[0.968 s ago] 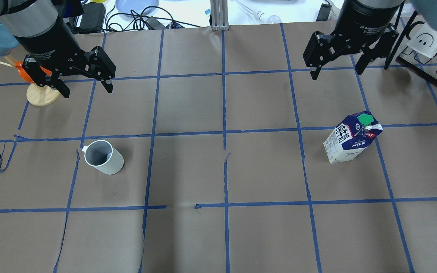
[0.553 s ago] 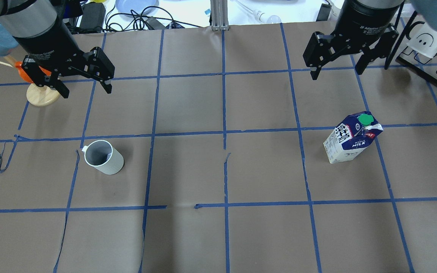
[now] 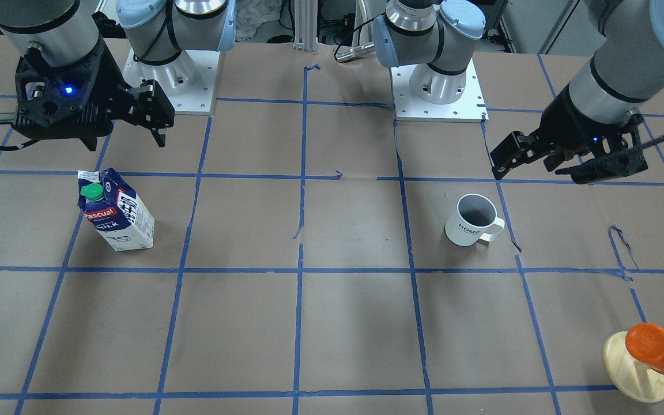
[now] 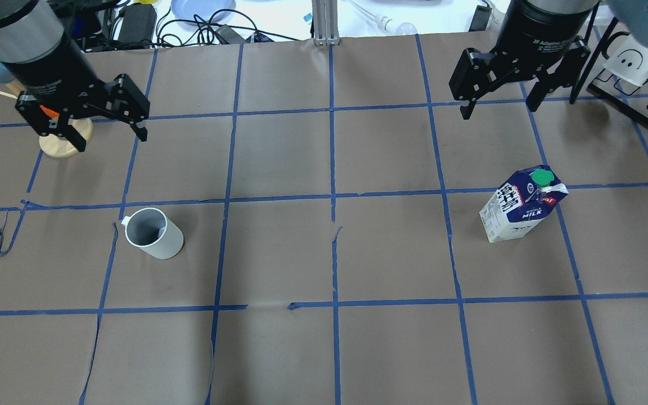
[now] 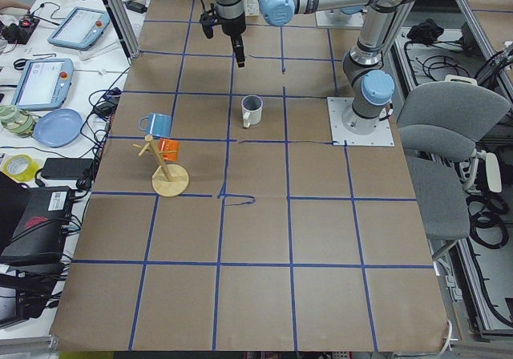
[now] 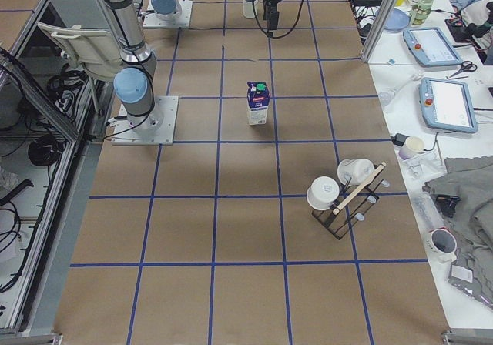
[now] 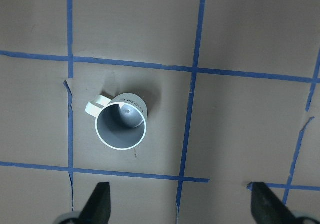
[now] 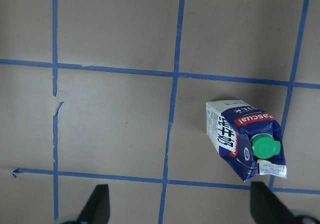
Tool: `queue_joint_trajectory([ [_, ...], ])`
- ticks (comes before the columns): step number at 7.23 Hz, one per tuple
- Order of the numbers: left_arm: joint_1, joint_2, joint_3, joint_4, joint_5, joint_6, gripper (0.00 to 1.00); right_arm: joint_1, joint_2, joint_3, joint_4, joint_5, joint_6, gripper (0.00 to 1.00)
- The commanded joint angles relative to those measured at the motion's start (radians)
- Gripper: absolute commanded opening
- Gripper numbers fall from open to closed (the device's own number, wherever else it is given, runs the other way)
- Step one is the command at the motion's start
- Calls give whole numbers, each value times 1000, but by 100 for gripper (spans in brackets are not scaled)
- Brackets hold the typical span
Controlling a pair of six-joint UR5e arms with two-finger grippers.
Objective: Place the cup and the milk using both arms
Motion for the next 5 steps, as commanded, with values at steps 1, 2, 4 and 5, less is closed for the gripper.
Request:
queue_joint_trajectory([
  [1,73,-2,-207,204,2,-8,100,0,0,0,0,0,0,100],
  [2,123,-8,-276,310,2,-10,100,0,0,0,0,0,0,100],
  [4,137,-31,-300,307,7,-40,100,0,0,0,0,1,1,100],
  [5,137,-45,-323,308,5,-54,100,0,0,0,0,1,1,100],
])
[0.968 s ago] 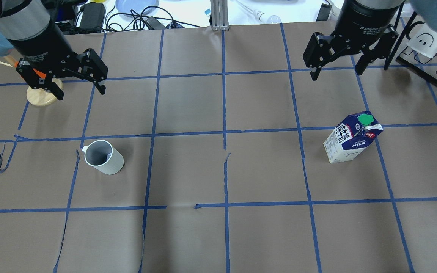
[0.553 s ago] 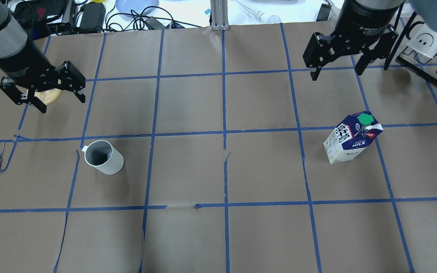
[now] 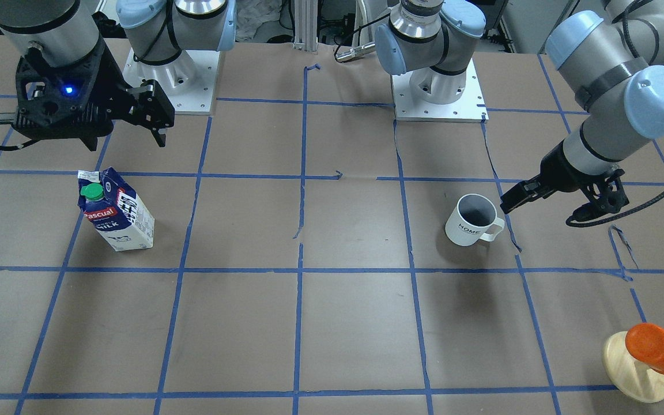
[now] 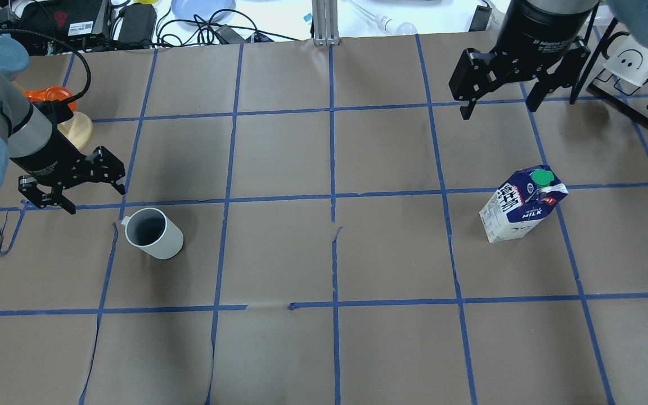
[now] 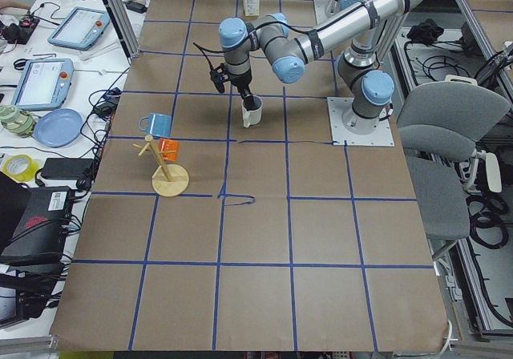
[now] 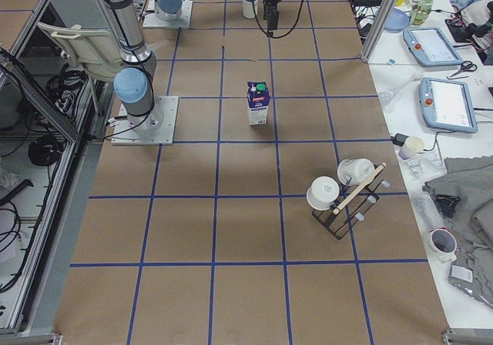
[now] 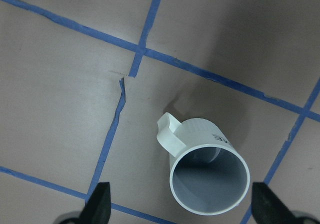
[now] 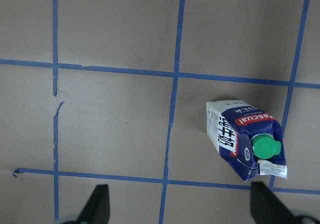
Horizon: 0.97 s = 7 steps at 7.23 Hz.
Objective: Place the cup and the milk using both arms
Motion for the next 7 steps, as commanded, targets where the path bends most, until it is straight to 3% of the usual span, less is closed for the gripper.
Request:
queue_joint_trajectory([
  [1,2,-30,-43,4,-1,-21,100,0,0,0,0,0,1,100],
  [5,2,-113,-60,12,-11,-34,100,-6,29,0,-8,-13,-4,100],
  [6,2,-127,-63,11,-10,-36,100,-29,81,1,-14,-132,-42,100],
  [7,2,-136,-65,14,-14,-38,93,-61,100,29,-32,-167,-109,100],
])
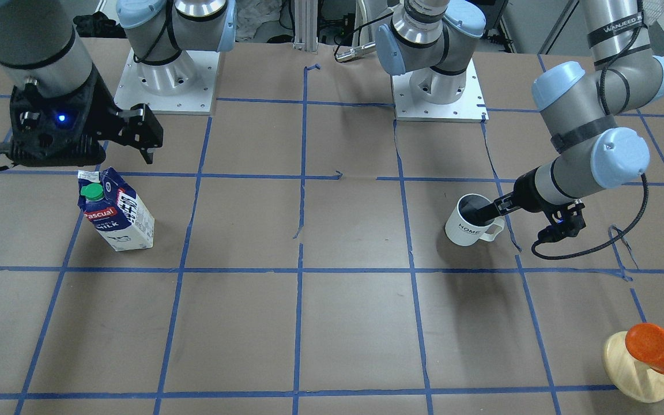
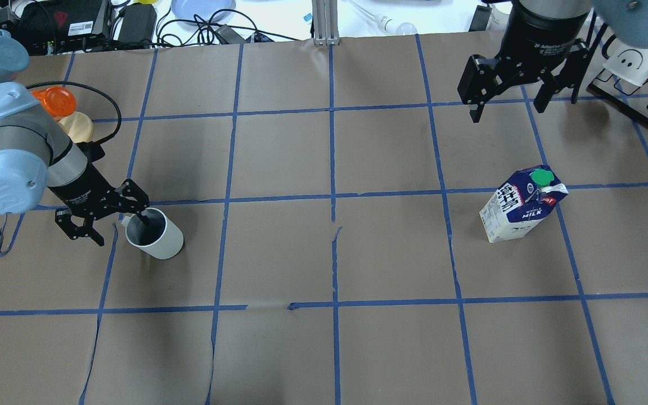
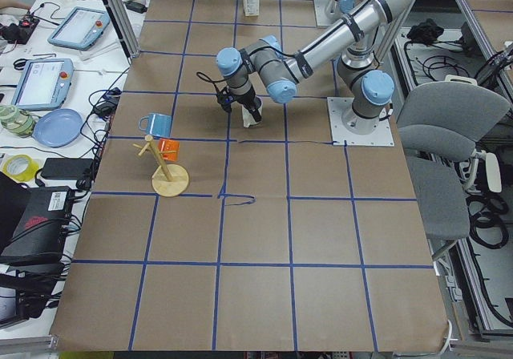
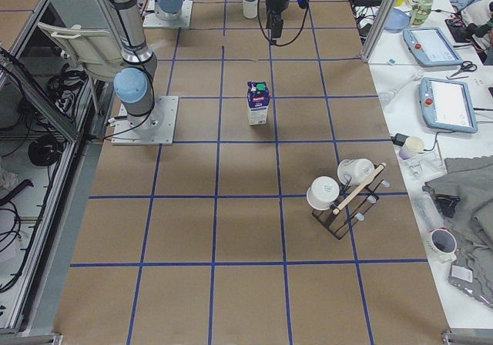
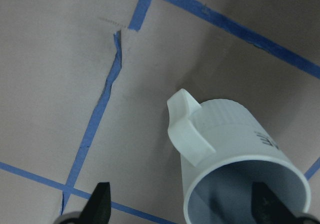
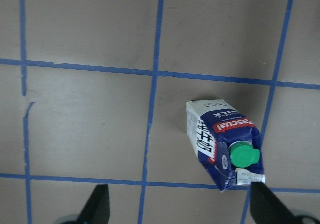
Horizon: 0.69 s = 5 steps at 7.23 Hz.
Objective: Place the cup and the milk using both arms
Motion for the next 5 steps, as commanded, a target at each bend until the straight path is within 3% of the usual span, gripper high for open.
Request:
queue_joint_trajectory([
  [1,0,-24,-2,3,-5,-5,43,-88,30,98,-90,-66,-111,100],
  [2,0,-27,1,3,-5,-63,3,-134,26,180,-163,-6,-187,100],
  [3,0,-29,5,3,-8,-89,0,-155,18,239,-195,40,-208,100],
  [5,-3,-27,11,5,-16,-121,0,-163,16,333,-267,23,-211,95],
])
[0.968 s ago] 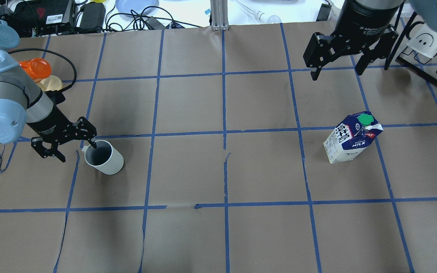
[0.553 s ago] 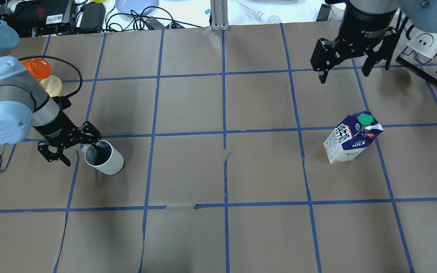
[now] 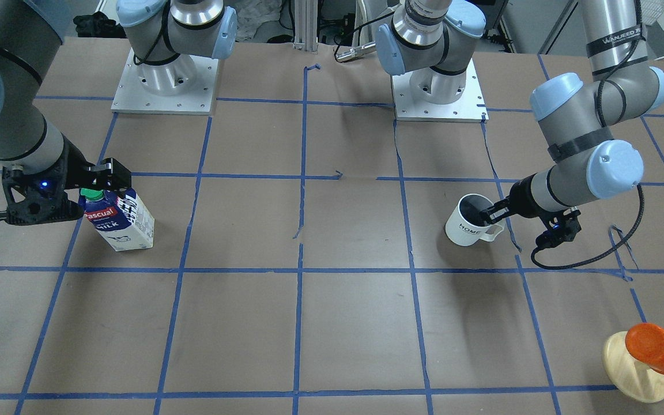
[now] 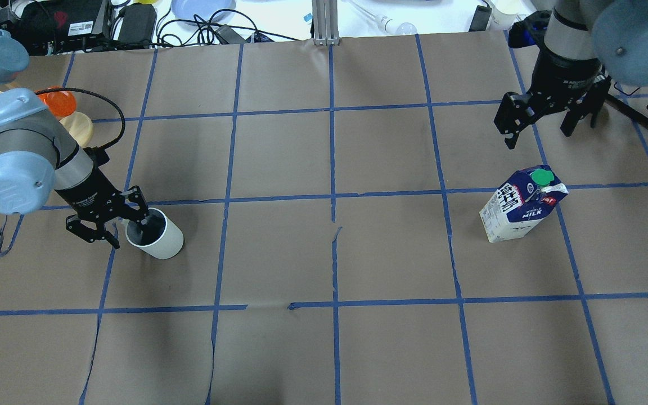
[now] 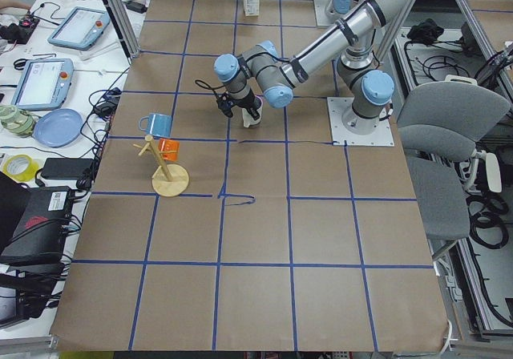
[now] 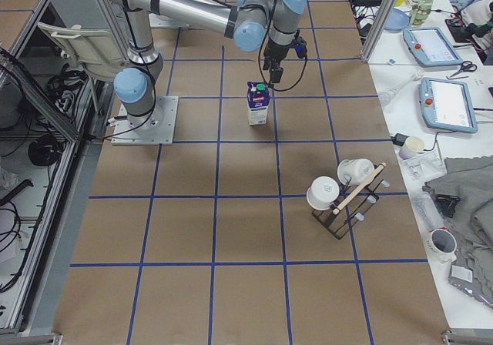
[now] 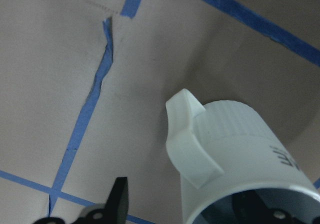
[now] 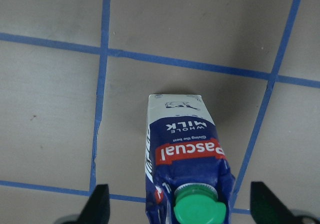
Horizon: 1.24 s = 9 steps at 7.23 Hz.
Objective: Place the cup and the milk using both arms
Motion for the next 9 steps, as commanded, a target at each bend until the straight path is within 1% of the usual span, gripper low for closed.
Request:
queue_joint_trajectory([
  [1,-12,5,49,1,-28,-82,0,-10,-1,86,-51,-4,-10,95],
  [2,-52,7,132,-12,-26,-114,0,-10,-3,90,-51,-18,-15,95],
  [3,-104,2,214,-48,-28,-166,0,-10,-3,90,-51,-54,-15,92],
  [4,-151,-9,269,-63,-57,-244,0,-12,-3,90,-46,-59,-16,72],
  [5,-176,-24,302,-63,-101,-291,0,-13,-4,90,-39,-58,-15,41],
  [6,-199,-39,328,-63,-120,-299,0,-13,-18,86,-40,-55,-13,22],
  [7,-240,-55,363,-65,-112,-302,0,-13,-26,85,-38,-49,-12,12],
  [8,-294,-79,411,-72,-112,-364,0,-13,-29,77,-37,-47,-9,6],
  [9,-346,-111,452,-88,-108,-383,0,-12,-47,67,-38,-44,1,4],
])
